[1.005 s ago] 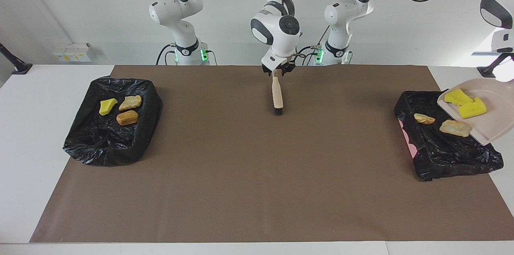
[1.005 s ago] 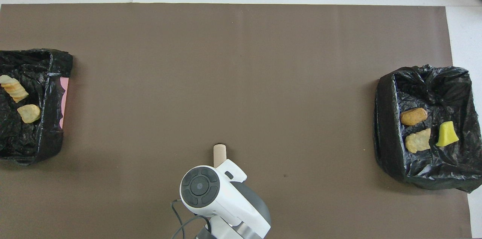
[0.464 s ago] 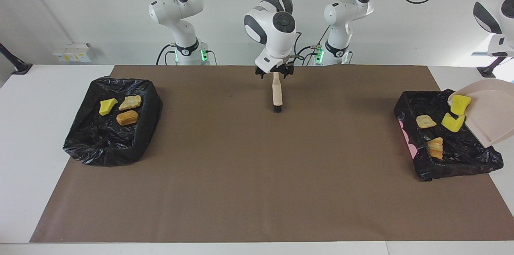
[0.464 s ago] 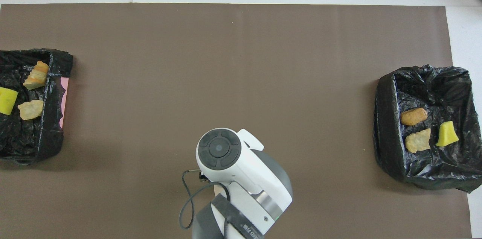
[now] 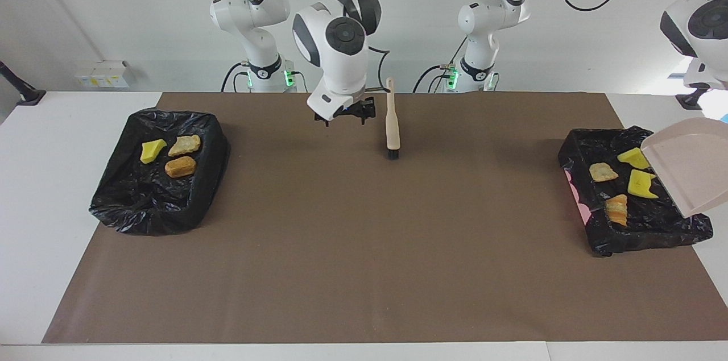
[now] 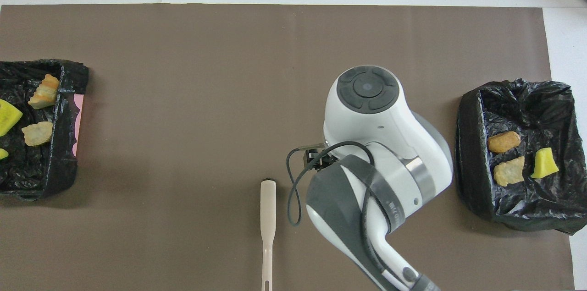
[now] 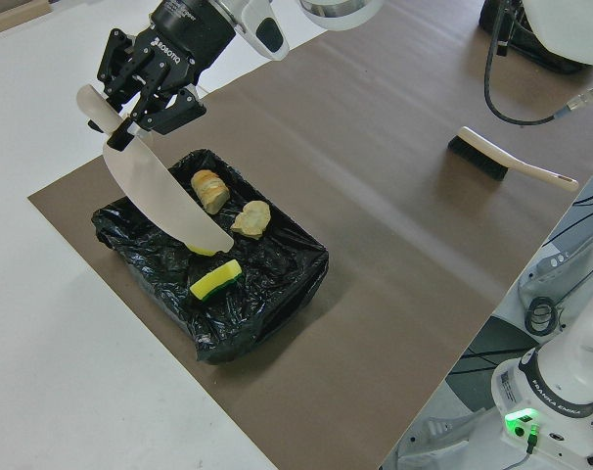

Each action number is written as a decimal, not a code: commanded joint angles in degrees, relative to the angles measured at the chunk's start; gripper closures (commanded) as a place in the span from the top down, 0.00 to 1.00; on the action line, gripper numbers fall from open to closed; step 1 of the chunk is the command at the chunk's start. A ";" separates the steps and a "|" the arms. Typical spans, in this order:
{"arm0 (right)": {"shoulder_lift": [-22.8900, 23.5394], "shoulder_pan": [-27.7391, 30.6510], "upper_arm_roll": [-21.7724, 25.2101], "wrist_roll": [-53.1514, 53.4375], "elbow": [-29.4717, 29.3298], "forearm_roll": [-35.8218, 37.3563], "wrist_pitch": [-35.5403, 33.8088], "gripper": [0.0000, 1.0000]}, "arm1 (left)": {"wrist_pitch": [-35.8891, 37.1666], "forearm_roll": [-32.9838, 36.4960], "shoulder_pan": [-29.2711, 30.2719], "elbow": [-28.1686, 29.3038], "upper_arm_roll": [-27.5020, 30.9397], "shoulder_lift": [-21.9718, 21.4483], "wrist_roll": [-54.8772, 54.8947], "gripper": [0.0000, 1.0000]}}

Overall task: Sweep and dump trash in bin
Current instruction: 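Tip the dustpan into the bag while the right gripper withdraws, then bring the empty dustpan back to mid-table with the left gripper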

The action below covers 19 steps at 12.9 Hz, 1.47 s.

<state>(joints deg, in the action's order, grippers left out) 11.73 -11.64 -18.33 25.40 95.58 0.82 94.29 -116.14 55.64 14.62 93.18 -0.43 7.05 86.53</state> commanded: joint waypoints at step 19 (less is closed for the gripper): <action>-3.29 20.96 3.12 -19.86 -9.80 4.63 0.62 1.00 | 15.35 -48.87 -31.82 5.43 -0.36 -4.85 -77.49 0.00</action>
<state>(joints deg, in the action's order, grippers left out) 8.70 8.81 -14.70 6.20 85.45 6.15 94.20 -97.46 8.17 -12.68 95.78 -1.88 3.56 19.24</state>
